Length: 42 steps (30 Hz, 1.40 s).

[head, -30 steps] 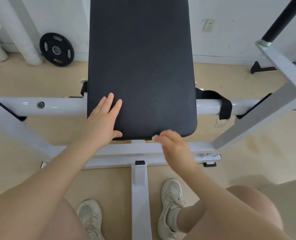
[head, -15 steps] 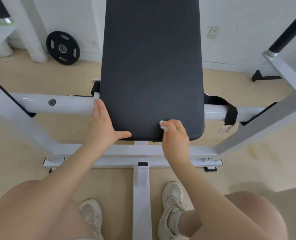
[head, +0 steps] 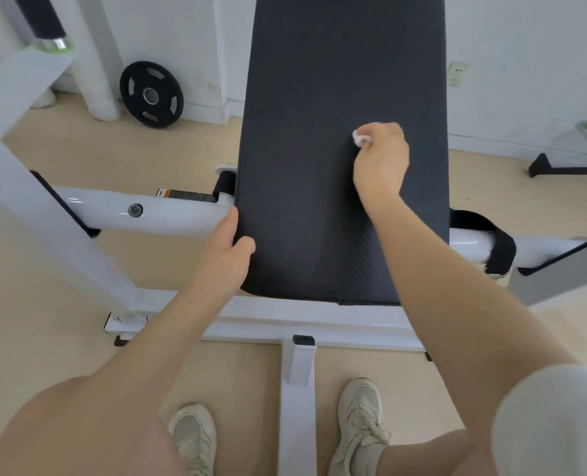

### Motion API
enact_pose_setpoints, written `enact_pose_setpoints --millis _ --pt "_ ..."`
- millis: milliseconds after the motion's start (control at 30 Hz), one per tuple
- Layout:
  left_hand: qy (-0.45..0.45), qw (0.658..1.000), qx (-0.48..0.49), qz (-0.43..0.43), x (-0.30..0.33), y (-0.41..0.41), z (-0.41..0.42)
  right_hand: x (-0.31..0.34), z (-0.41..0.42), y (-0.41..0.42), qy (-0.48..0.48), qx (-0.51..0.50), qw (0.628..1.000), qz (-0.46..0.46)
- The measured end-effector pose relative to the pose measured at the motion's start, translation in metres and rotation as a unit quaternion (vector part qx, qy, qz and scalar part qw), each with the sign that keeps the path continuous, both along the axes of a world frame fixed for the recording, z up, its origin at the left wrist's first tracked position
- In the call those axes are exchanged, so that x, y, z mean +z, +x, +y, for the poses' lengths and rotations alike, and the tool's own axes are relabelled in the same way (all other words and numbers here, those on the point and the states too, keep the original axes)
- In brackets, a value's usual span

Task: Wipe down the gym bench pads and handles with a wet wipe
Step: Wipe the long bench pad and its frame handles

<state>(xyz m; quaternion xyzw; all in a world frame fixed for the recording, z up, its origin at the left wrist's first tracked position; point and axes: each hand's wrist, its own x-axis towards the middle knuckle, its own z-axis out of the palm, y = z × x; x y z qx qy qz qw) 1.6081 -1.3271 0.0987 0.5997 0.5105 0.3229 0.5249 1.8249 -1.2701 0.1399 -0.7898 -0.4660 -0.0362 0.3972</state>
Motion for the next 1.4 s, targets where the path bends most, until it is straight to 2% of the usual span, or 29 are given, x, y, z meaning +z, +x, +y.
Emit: enact_pose_setpoints --millis 133,267,300,333,367,433,467,533,600,733,833,933,967,1067,1133,1200,1233,1267,1300,1333,1400 --pt "-0.017 1.0 0.004 -0.017 -0.003 -0.003 0.0 -0.035 -0.031 -0.047 0.019 0.168 0.98 -0.101" --pt "-0.062 0.997 -0.014 -0.046 0.0 -0.009 -0.001 -0.07 -0.089 -0.097 -0.009 0.35 0.924 -0.154" --pt "-0.072 0.995 -0.028 -0.068 0.001 -0.012 -0.001 -0.071 -0.103 -0.104 -0.025 0.405 0.905 -0.127" --pt "-0.08 0.992 -0.03 -0.09 0.002 -0.015 -0.002 -0.066 -0.115 -0.107 -0.032 0.437 0.897 -0.06" --pt "-0.091 0.989 -0.025 -0.111 0.002 -0.019 -0.004 -0.056 -0.123 -0.106 -0.034 0.427 0.902 0.047" --pt "-0.105 0.988 -0.003 -0.11 0.003 -0.025 -0.006 -0.034 -0.127 -0.096 -0.026 0.331 0.896 0.294" --pt "-0.104 0.99 0.004 -0.099 0.003 -0.027 -0.006 -0.022 -0.125 -0.088 -0.006 0.285 0.879 0.382" --pt "-0.088 0.99 0.009 -0.113 0.009 -0.025 -0.003 -0.002 -0.116 -0.072 0.004 0.253 0.835 0.488" --pt "-0.07 0.987 0.02 -0.142 0.014 -0.018 0.01 0.01 -0.103 -0.065 -0.015 0.278 0.794 0.541" --pt "-0.009 0.983 0.087 -0.163 0.012 0.002 0.061 0.026 -0.057 -0.056 -0.052 0.321 0.747 0.579" --pt "0.034 0.974 0.128 -0.184 0.025 0.014 0.107 0.035 0.0 -0.048 -0.059 0.324 0.731 0.597" --pt "0.042 0.967 0.123 -0.22 0.046 0.02 0.147 0.05 0.05 -0.041 -0.059 0.342 0.725 0.594" --pt "0.042 0.973 0.12 -0.194 0.05 0.021 0.158 0.056 0.063 -0.04 -0.064 0.344 0.726 0.592" --pt "0.031 0.993 0.101 -0.042 0.057 0.021 0.178 0.071 0.097 -0.041 -0.074 0.335 0.771 0.536" --pt "-0.008 0.998 0.056 0.011 0.055 0.02 0.176 0.076 0.112 -0.04 -0.074 0.325 0.831 0.445" --pt "-0.042 0.997 -0.026 0.066 0.057 0.019 0.172 0.082 0.13 -0.043 -0.085 0.345 0.895 0.271" --pt "-0.055 0.993 -0.05 0.09 0.057 0.019 0.17 0.086 0.137 -0.046 -0.085 0.381 0.91 0.137" --pt "-0.07 0.991 -0.05 0.1 0.06 0.02 0.166 0.088 0.144 -0.049 -0.088 0.43 0.898 -0.007" --pt "-0.084 0.991 -0.034 0.1 0.063 0.022 0.162 0.088 0.15 -0.051 -0.106 0.484 0.858 -0.135" --pt "-0.099 0.991 -0.01 0.091 0.068 0.024 0.159 0.088 0.153 -0.055 -0.141 0.528 0.806 -0.228" --pt "-0.136 0.988 0.03 0.066 0.076 0.029 0.154 0.085 0.158 -0.059 -0.208 0.579 0.715 -0.332"
